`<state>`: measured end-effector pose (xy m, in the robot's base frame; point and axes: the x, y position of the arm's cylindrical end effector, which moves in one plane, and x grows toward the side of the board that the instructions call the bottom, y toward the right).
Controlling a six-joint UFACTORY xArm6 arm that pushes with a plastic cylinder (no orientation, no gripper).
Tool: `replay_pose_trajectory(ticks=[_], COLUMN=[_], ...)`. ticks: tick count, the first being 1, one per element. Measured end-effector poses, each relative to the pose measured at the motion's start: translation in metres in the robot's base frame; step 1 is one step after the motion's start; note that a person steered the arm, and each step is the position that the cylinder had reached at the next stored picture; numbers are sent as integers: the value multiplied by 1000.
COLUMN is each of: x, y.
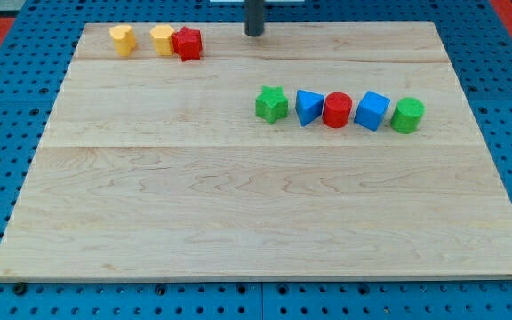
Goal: Separate the red star from the yellow hexagon
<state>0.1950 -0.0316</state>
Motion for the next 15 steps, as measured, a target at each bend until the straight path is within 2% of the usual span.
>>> replay_pose_trajectory(ticks=[1, 3, 4, 5, 6, 8, 9, 10, 11, 12, 13, 14, 15], x=[-1, 65, 77, 55, 63, 108, 94, 74, 71, 124, 123, 107, 122], y=[-79, -85, -104, -93, -57, -101, -102, -79, -51, -42, -57, -28, -1])
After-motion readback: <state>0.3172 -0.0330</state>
